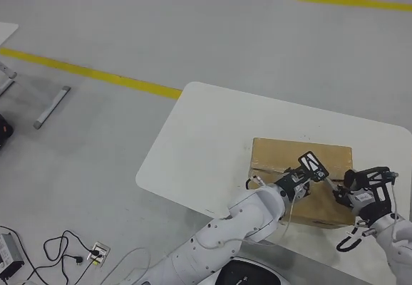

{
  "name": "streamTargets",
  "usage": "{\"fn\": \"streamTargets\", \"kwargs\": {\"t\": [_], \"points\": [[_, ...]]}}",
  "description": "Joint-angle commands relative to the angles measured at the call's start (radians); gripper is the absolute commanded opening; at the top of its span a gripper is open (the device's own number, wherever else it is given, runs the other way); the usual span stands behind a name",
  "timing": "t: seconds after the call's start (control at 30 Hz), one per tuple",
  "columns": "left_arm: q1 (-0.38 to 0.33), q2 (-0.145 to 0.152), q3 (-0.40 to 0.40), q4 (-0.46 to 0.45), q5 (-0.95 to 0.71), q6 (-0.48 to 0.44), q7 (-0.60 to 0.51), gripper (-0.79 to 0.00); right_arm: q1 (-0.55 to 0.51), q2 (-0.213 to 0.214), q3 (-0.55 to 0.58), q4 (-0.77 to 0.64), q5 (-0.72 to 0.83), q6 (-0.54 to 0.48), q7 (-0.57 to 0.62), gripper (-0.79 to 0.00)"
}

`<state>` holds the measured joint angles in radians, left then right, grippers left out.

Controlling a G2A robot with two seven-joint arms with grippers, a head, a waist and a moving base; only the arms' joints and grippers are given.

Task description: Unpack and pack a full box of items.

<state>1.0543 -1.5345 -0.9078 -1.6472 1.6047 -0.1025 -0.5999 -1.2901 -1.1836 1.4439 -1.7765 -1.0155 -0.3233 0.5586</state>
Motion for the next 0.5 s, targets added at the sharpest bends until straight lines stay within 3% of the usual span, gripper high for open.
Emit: {"fn": "streamTargets", "kwargs": {"t": [0.0, 0.03, 0.17, 0.2, 0.23, 0.3, 0.47], "points": [[0.001, 0.000, 0.000, 0.002, 0.004, -0.001, -0.001, -0.785, 0.009, -0.001, -0.010, 0.001, -0.026, 0.021, -0.012, -0.714], [0.002, -0.001, 0.001, 0.002, 0.005, -0.002, -0.001, -0.776, 0.010, -0.001, -0.012, -0.002, -0.033, 0.031, -0.017, -0.782], [0.002, -0.002, 0.000, 0.003, 0.009, -0.004, -0.005, -0.674, 0.000, 0.001, -0.007, -0.026, -0.078, 0.061, -0.027, -0.785], [0.002, -0.002, 0.000, 0.004, 0.011, -0.004, -0.007, -0.619, -0.005, 0.002, -0.004, -0.034, -0.085, 0.066, -0.029, -0.785], [0.002, -0.002, 0.001, 0.004, 0.013, -0.004, -0.008, -0.529, -0.010, 0.003, 0.000, -0.041, -0.093, 0.070, -0.029, -0.785], [0.001, -0.003, 0.001, 0.007, 0.018, -0.005, -0.012, 0.000, -0.021, 0.005, 0.007, -0.058, -0.110, 0.076, -0.026, -0.785], [-0.004, -0.005, 0.000, 0.010, 0.020, -0.010, -0.021, 0.000, -0.040, 0.008, 0.018, -0.064, -0.121, 0.084, -0.023, -0.785]]}}
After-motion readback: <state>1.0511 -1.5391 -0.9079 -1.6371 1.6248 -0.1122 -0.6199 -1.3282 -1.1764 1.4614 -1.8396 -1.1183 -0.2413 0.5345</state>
